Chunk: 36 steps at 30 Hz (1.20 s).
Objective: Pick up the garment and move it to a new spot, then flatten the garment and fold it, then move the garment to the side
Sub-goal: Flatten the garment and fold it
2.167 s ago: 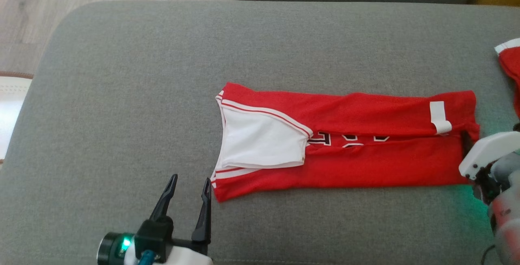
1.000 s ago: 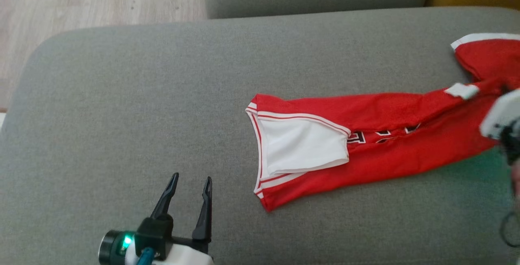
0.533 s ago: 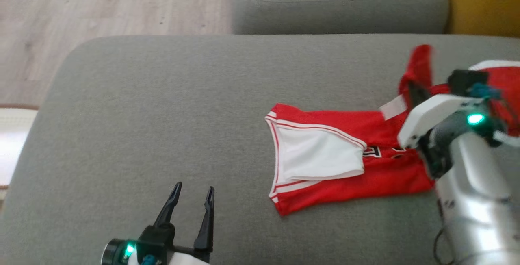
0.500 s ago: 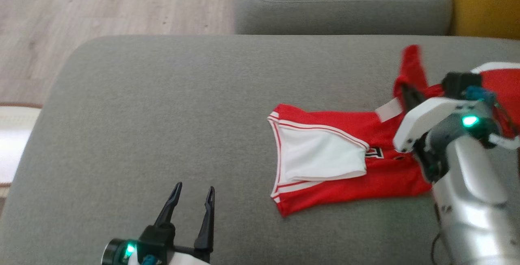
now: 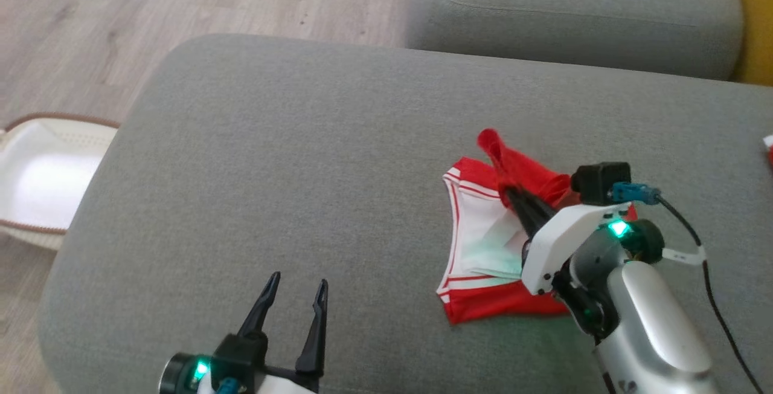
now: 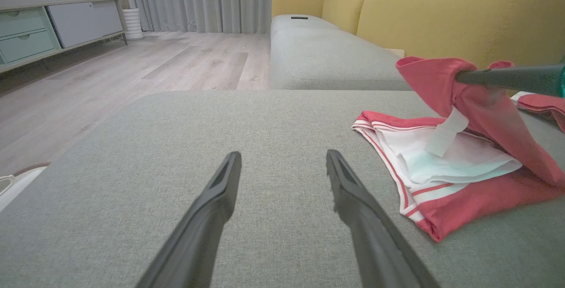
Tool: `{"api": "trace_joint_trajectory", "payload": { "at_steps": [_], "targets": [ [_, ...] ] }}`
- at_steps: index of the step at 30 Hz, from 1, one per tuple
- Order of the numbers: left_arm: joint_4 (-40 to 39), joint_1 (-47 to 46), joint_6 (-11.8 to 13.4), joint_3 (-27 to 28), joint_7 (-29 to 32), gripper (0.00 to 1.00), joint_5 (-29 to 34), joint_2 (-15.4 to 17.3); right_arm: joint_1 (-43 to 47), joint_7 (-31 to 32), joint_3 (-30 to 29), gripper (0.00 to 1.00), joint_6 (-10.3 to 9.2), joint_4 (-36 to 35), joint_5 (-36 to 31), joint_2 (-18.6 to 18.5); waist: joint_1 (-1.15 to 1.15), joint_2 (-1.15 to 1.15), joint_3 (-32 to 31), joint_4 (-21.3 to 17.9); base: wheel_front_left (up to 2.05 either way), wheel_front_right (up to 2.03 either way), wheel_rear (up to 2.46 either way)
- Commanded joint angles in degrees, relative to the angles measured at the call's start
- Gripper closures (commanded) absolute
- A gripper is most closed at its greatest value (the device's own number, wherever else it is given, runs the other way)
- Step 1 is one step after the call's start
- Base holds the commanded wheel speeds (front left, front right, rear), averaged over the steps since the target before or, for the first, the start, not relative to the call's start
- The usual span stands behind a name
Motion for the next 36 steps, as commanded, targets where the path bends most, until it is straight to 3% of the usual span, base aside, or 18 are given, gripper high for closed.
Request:
{"api": "trace_joint_trajectory", "payload": {
  "at_steps": [1,7,8,9,10,18,22,26,27,28,29,36],
  "targets": [
    [-1.58,-2.5,-0.1,1.27,-0.71,0.0,0.71,-0.77,-2.08,-0.37,1.56,1.0,0.37,-1.3,0.93,0.6,0.0,0.0,0.14,0.84,0.0,0.0,0.0],
    [-1.04,-3.06,-0.21,0.83,-0.71,0.0,0.64,-0.89,-3.54,-1.7,4.19,1.0,0.37,5.19,3.42,0.61,0.0,0.0,0.35,2.82,0.0,0.0,0.0],
    [-1.03,-3.14,-0.15,0.76,-0.71,0.0,0.61,-0.91,-3.86,-2.14,4.53,0.84,0.37,6.2,3.95,0.61,0.0,0.0,0.4,3.07,0.0,0.0,0.0],
    [-1.04,-3.19,-0.09,0.72,-0.71,0.0,0.55,-0.93,-4.2,-2.71,4.83,0.52,0.37,7.06,4.39,0.61,0.0,0.0,0.45,3.25,0.0,0.0,0.0],
    [-1.05,-3.22,-0.04,0.66,-0.71,0.0,0.51,-0.95,-4.51,-3.47,5.08,0.0,0.37,7.64,5.33,0.61,0.0,0.0,0.51,3.41,0.0,0.0,0.0],
    [-1.65,-2.84,0.85,0.67,-0.71,0.0,0.08,-1.04,-7.51,-7.82,3.33,0.0,0.37,8.28,10.58,0.62,0.0,0.0,1.01,2.94,0.0,0.0,0.0],
    [-1.95,-3.05,1.24,0.43,-0.71,0.0,-0.2,-1.07,-8.62,-5.09,-1.42,0.0,0.37,8.93,10.86,-1.45,0.0,0.0,1.58,2.51,0.0,0.0,0.0],
    [-2.17,-3.6,1.49,0.02,-0.71,0.0,-0.39,-1.09,-8.79,0.62,-5.58,0.0,0.37,8.73,16.93,-5.53,0.0,0.0,2.42,2.55,0.0,0.0,0.0],
    [-2.22,-3.77,1.51,-0.11,-0.71,0.0,-0.5,-1.1,-8.76,2.06,-6.32,0.16,0.37,8.74,18.3,-6.86,0.0,0.0,2.67,2.63,0.0,0.0,0.0],
    [-2.26,-3.95,1.52,-0.24,-0.71,0.0,-0.63,-1.1,-8.71,3.46,-6.94,0.64,0.37,8.89,19.42,-8.19,0.0,0.0,2.94,2.72,0.0,0.0,0.0],
    [-2.31,-4.17,1.54,-0.38,-0.71,0.0,-0.75,-1.1,-8.66,4.82,-7.36,0.99,0.37,9.14,20.41,-9.43,0.0,0.0,3.24,2.83,0.0,0.0,0.0],
    [-2.1,-5.81,1.87,-1.91,-0.71,0.0,-1.43,-1.11,-7.38,12.52,-5.72,1.0,0.37,10.47,26.73,-13.41,0.0,0.0,4.72,3.77,0.0,0.0,0.0]
  ]
}}
